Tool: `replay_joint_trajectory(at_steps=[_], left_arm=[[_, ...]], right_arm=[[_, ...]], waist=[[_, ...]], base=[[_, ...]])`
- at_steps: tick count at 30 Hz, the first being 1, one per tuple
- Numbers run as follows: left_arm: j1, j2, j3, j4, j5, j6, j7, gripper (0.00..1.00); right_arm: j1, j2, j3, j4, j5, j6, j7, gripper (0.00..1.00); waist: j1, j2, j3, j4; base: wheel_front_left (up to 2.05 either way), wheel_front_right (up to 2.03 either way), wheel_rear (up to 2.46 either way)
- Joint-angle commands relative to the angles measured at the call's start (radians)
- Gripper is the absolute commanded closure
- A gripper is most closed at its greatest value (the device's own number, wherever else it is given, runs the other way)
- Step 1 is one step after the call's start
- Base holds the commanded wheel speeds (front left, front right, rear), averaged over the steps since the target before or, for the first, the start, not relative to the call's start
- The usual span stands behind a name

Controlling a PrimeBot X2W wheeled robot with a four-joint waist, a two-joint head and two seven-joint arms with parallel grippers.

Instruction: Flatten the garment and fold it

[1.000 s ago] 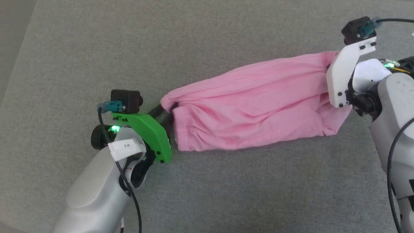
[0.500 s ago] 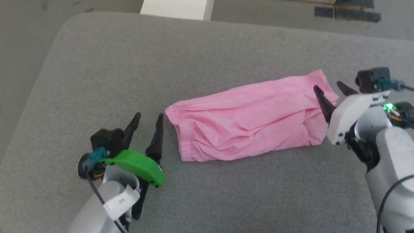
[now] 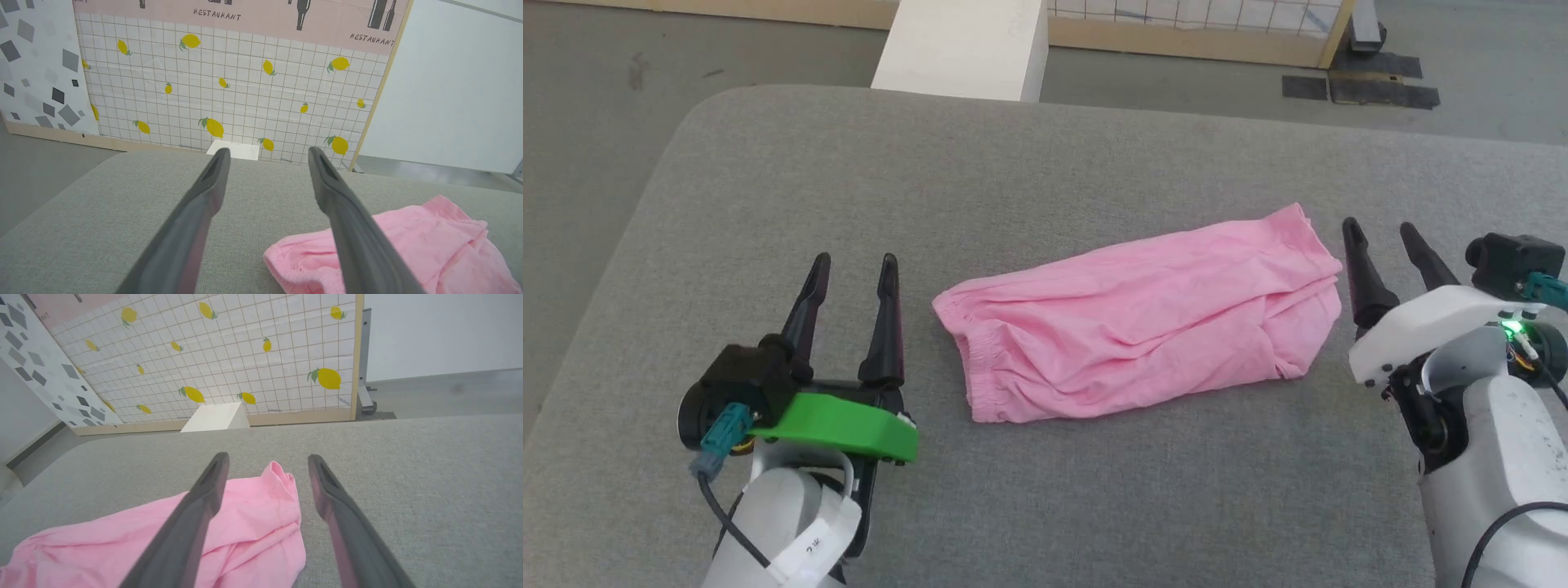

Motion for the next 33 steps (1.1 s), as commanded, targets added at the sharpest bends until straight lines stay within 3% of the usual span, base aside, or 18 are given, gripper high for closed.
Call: replay_joint_trajectory(at_steps=[1,4,10,18,26,31,32,33], left_arm=[[0.016,-0.016,0.021,-0.006,0.023,-0.022,-0.005,0.00],[0.029,-0.047,0.069,-0.012,0.067,-0.063,-0.005,0.00],[0.041,-0.080,0.123,-0.017,0.115,-0.102,-0.005,0.00],[0.047,-0.097,0.132,-0.013,0.135,-0.117,-0.005,0.00],[0.038,-0.101,0.126,-0.012,0.136,-0.119,-0.005,0.00],[0.032,-0.102,0.120,-0.012,0.130,-0.119,-0.005,0.00],[0.031,-0.102,0.119,-0.011,0.129,-0.119,-0.005,0.00],[0.030,-0.102,0.119,-0.011,0.127,-0.119,-0.005,0.00]], right_arm=[[-0.025,0.011,-0.020,0.023,-0.007,-0.002,0.008,0.00],[-0.071,0.031,-0.076,0.094,-0.023,-0.002,0.048,0.00],[-0.176,0.045,-0.174,0.253,-0.098,-0.002,0.179,0.00],[-0.298,0.047,-0.206,0.471,-0.171,-0.002,0.340,0.00],[-0.386,0.047,-0.260,0.610,-0.288,-0.002,0.438,0.00],[-0.429,0.047,-0.261,0.692,-0.296,-0.002,0.470,0.00],[-0.435,0.047,-0.260,0.707,-0.292,-0.002,0.470,0.20],[-0.441,0.047,-0.257,0.725,-0.286,-0.002,0.467,0.53]], waist=[[0.0000,0.0000,0.005,-0.003],[0.0000,0.0000,0.013,-0.007],[0.0000,0.0000,0.022,-0.002],[0.0000,0.0000,0.036,0.018],[0.0000,0.0000,0.064,0.033],[0.0000,0.0000,0.074,0.038],[0.0000,0.0000,0.075,0.038],[0.0000,0.0000,0.076,0.038]], base=[[0.00,0.00,0.00],[0.00,0.00,0.00],[0.00,0.00,0.00],[0.00,0.00,0.00],[0.00,0.00,0.00],[0.00,0.00,0.00],[0.00,0.00,0.00],[0.00,0.00,0.00]])
